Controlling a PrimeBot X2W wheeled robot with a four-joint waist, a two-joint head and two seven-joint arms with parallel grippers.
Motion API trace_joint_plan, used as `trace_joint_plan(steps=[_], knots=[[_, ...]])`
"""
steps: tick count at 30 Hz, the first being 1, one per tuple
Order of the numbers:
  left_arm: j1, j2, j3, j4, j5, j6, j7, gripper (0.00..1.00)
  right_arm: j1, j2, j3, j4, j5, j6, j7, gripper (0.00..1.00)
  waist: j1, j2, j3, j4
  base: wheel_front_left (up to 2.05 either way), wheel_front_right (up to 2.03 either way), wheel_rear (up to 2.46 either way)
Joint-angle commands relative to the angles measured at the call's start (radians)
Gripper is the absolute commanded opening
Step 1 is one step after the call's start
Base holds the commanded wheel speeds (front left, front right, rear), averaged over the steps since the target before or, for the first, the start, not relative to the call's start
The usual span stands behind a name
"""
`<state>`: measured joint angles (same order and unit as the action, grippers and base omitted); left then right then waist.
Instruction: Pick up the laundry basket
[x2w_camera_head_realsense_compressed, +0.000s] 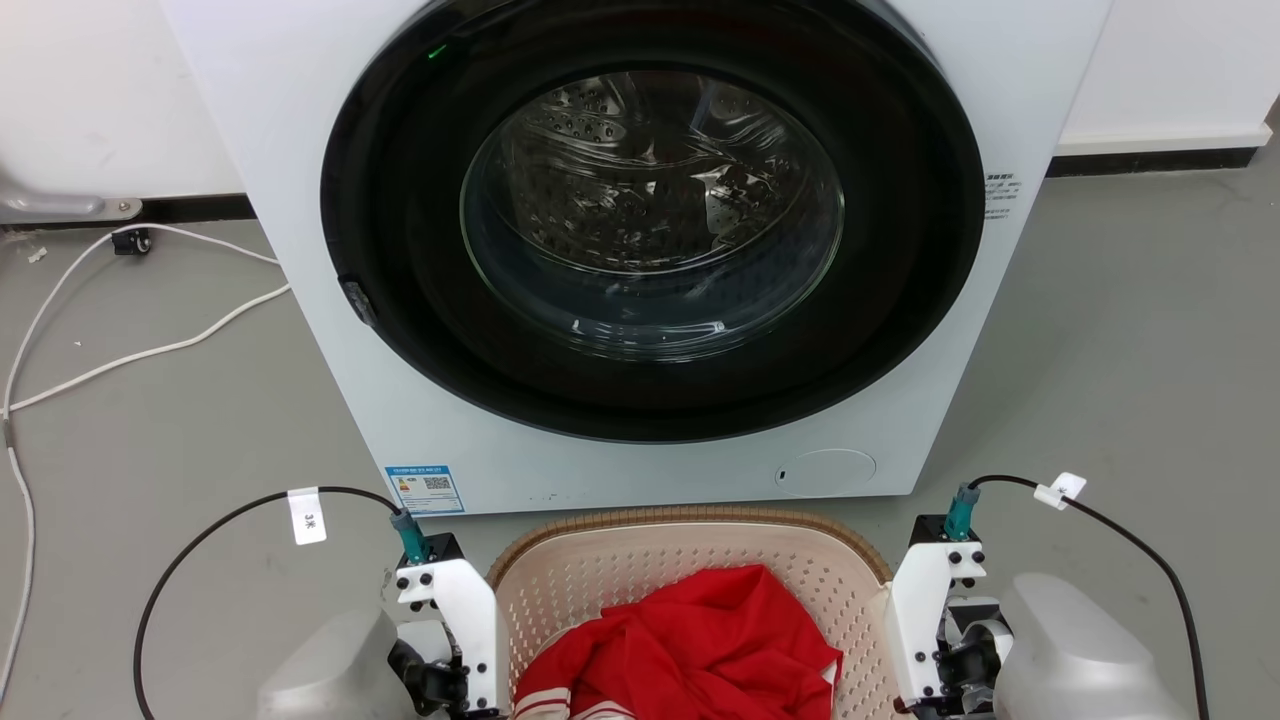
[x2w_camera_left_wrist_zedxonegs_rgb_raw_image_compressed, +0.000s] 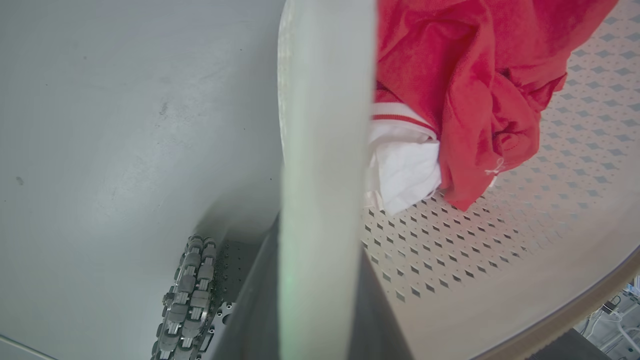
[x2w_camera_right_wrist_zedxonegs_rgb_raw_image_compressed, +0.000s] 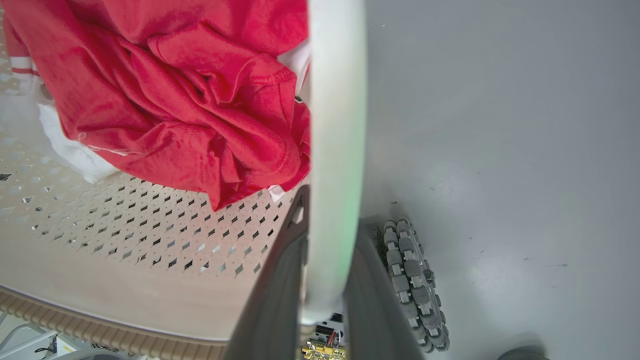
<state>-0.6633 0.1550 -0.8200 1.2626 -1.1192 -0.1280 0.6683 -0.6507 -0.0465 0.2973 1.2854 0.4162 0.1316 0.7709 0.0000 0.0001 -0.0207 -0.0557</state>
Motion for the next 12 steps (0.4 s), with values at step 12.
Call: trace_joint_plan(steps=[12], knots=[[-0.004, 0.008, -0.001, 0.004, -0.018, -0.004, -0.004, 0.0, 0.02, -0.009, -0.019, 0.005, -0.018, -0.002, 0.017, 0.0, 0.0, -0.0001, -0.003, 0.003, 0.0, 0.0, 0.0]])
